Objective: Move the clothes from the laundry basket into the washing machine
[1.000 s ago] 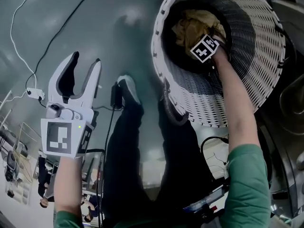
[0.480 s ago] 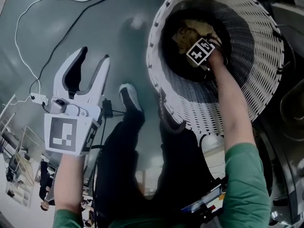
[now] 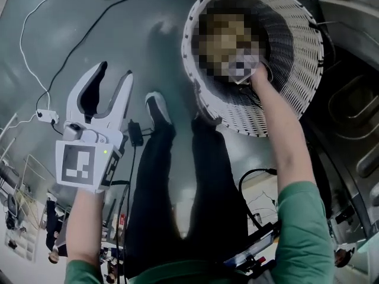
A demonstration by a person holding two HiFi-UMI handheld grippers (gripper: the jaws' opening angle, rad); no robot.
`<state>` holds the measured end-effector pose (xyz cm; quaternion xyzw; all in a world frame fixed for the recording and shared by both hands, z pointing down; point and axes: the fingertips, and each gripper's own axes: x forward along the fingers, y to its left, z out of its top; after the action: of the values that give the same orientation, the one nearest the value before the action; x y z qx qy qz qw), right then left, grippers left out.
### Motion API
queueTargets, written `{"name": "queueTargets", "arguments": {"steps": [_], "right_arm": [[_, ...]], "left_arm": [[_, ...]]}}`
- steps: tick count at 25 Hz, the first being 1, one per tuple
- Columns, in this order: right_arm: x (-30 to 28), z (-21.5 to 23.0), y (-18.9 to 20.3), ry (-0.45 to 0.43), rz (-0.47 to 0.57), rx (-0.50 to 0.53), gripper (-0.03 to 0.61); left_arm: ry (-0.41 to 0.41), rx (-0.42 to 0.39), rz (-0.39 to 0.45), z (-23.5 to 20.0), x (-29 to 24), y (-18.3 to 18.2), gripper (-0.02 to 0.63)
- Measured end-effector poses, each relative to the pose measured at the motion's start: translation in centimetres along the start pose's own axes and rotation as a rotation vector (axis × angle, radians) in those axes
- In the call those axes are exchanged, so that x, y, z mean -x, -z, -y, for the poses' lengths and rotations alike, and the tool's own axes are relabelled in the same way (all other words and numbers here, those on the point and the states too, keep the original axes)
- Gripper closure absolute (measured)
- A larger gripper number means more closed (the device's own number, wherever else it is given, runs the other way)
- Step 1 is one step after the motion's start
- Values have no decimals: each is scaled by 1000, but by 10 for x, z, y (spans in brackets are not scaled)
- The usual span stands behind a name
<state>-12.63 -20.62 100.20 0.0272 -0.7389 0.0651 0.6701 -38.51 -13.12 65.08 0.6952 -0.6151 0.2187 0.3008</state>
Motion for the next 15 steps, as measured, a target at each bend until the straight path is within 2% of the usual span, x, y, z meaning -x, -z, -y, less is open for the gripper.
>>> {"name": "queueTargets", "arguments": {"steps": [7,12,15], "right_arm": [[128,1,-21,-3,81,-12,403],[233,2,-35,26,180,-105,402],[298,8,-40,73,239,-148,402]], "left_arm": [[3,10,71,4,52,-74,419],[15,11,112,7,95,-127,420],[23,-4,150,8,118,-161,422]]}}
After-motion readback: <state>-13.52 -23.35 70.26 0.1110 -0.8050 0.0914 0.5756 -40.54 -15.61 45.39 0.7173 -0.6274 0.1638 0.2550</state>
